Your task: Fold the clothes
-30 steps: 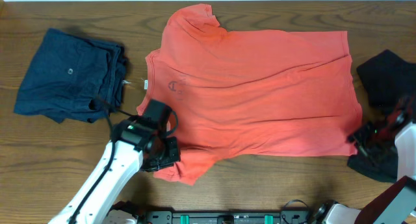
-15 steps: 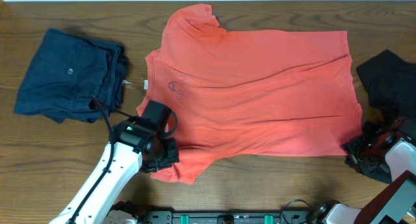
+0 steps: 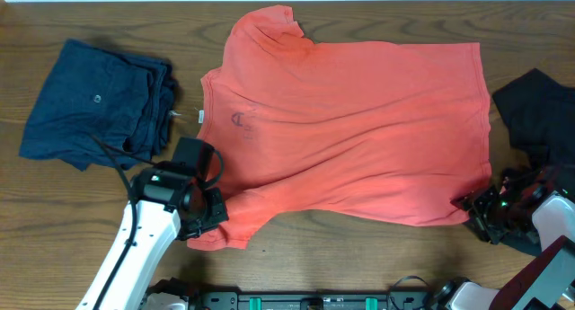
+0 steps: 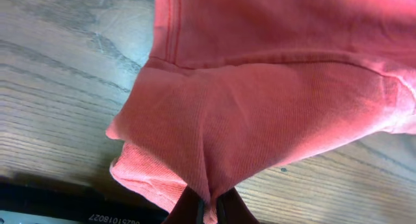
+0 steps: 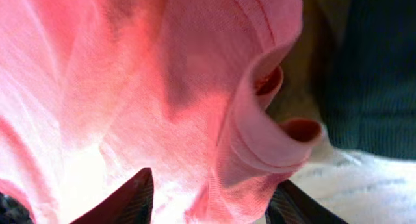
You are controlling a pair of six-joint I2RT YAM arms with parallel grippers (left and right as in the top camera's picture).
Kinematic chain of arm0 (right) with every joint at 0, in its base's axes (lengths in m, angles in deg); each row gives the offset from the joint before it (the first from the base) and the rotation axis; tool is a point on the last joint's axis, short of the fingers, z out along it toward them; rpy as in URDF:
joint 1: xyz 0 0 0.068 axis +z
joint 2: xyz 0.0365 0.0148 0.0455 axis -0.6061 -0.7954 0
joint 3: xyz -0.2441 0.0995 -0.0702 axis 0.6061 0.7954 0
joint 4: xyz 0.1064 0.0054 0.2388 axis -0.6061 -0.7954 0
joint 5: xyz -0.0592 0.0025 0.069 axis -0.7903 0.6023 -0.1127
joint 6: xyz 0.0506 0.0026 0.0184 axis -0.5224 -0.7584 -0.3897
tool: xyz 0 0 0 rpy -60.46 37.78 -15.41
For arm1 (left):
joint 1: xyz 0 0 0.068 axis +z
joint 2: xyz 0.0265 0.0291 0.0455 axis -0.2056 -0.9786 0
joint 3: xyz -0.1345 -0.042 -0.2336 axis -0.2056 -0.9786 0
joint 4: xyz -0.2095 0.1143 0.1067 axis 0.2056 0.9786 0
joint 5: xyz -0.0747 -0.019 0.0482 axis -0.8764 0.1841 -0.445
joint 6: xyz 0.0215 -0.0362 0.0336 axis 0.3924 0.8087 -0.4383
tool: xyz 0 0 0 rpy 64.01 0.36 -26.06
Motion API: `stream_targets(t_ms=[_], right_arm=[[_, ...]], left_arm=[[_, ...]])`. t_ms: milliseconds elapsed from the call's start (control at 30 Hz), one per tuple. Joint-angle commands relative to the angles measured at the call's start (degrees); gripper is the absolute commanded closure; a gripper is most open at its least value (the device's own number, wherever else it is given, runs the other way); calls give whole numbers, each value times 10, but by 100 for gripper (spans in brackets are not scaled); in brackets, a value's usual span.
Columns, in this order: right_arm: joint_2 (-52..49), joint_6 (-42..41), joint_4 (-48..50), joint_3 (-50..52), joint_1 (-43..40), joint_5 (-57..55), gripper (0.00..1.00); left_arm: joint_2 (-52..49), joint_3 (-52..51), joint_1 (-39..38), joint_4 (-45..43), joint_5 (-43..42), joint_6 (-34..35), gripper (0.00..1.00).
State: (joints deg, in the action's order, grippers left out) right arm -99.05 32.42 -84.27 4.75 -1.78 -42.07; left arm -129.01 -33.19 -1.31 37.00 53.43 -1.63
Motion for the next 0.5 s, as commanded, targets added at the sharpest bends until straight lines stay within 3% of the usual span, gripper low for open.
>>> stream_targets(t_ms=[0,67,133,233,333,467], right_arm=[[-1,12,-8,5,-2,-38,46],[-1,-17,-9,5,-2,-95,45],[-1,-40,-8,5,-3,-132,51],[-1,-64,-3,5,-3,-156,80],[0,-64,-1,3,-3,-156,95],[2,-64,-26,-21,-3,-156,99]], left_arm=[[6,13,6,5,16,-3,94],[6,13,6,5,16,-3,94],[6,13,6,5,16,-4,94],[6,13,6,5,16,-4,94],[6,13,6,5,16,-3,94],[6,17,6,8,15,-5,94]])
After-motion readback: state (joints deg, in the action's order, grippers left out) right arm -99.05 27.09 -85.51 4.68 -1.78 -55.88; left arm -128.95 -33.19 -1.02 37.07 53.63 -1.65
